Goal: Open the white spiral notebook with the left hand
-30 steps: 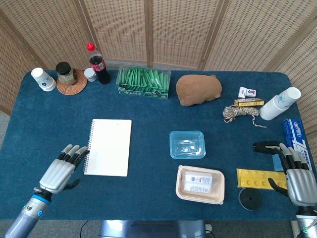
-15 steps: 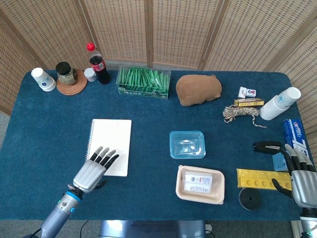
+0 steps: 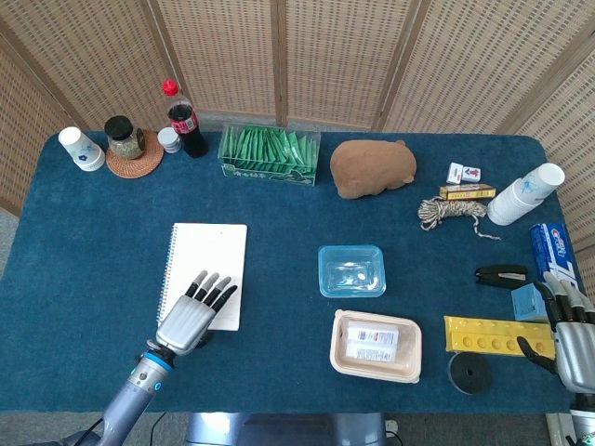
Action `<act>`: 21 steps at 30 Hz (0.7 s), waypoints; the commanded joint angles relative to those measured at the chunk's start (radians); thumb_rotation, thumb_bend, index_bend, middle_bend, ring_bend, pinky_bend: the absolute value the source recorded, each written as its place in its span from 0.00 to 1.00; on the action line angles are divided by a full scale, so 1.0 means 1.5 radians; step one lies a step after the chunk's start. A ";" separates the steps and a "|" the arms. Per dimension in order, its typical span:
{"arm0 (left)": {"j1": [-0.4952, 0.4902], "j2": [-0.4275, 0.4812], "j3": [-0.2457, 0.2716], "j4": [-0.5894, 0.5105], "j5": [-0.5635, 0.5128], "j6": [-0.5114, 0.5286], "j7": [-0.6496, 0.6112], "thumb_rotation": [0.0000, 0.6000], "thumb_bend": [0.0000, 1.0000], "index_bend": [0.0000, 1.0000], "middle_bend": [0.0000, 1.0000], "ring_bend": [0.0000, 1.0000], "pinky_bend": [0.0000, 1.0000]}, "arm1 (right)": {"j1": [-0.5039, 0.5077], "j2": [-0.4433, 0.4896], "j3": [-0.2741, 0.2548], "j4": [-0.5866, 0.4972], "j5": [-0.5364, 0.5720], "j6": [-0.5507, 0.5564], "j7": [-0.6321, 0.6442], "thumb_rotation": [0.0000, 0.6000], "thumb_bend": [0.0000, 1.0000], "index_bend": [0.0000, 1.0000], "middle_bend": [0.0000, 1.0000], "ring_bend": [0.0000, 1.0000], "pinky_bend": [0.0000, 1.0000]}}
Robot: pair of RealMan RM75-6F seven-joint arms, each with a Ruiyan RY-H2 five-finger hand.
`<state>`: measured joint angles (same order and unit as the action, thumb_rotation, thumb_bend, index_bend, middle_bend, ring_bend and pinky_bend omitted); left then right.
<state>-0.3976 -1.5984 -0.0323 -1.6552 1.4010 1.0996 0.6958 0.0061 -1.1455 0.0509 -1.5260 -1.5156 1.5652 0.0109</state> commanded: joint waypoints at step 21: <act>-0.022 -0.034 0.008 0.028 -0.022 0.004 0.007 1.00 0.23 0.03 0.00 0.00 0.00 | -0.016 -0.003 0.000 0.018 0.003 0.013 0.025 1.00 0.24 0.09 0.09 0.07 0.14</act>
<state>-0.4304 -1.6480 -0.0207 -1.6134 1.3674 1.1057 0.7057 -0.0180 -1.1499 0.0514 -1.4997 -1.5108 1.5852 0.0489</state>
